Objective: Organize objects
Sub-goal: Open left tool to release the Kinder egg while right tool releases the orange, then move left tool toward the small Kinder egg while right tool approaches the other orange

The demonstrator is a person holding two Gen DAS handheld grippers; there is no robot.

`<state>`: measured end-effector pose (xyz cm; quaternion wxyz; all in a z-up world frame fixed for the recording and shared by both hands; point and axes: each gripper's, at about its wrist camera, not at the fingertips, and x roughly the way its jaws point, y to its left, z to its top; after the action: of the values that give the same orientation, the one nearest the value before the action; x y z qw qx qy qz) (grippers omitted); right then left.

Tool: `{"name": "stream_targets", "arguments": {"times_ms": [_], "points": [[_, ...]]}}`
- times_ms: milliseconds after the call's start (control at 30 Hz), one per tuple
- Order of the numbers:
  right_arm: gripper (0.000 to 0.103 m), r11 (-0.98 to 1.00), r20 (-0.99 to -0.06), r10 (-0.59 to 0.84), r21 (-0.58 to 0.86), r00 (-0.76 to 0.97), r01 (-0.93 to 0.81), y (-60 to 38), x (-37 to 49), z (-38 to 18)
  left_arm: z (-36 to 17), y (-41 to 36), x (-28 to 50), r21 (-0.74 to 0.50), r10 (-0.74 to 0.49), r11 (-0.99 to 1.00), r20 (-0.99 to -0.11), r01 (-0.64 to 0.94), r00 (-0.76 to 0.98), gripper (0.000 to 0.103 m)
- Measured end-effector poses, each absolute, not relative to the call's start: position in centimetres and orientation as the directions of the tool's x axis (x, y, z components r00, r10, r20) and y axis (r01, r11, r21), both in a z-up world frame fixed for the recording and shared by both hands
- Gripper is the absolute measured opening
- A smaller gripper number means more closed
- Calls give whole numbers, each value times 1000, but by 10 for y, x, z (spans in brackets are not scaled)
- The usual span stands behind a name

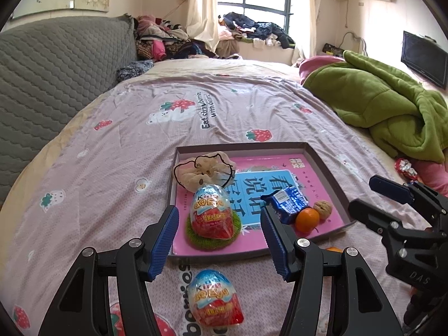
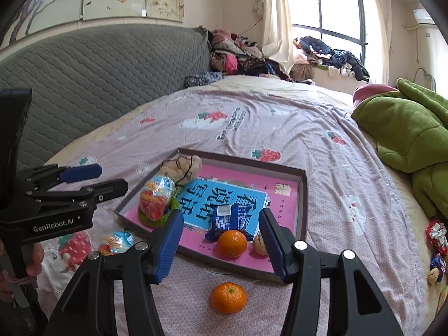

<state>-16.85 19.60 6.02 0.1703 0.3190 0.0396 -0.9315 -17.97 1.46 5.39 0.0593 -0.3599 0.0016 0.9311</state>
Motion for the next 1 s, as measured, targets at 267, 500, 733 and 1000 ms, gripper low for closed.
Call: {"name": "stream_targets", "arguments": {"times_ms": [267, 500, 733, 1000], "points": [[57, -944, -577, -289, 38, -764, 328, 204, -153, 75, 74, 14, -157, -65, 133, -991, -634, -119, -762, 63], [64, -943, -546, -298, 40, -783, 331, 205, -139, 87, 76, 17, -140, -56, 133, -990, -638, -126, -758, 63], [68, -945, -540, -293, 39, -789, 324, 206, -129, 87, 71, 15, -129, -56, 123, -992, -642, -113, -757, 63], [68, -949, -558, -285, 50, -780, 312, 210, -120, 79, 60, 15, -124, -43, 110, -993, -672, -109, -733, 63]]}}
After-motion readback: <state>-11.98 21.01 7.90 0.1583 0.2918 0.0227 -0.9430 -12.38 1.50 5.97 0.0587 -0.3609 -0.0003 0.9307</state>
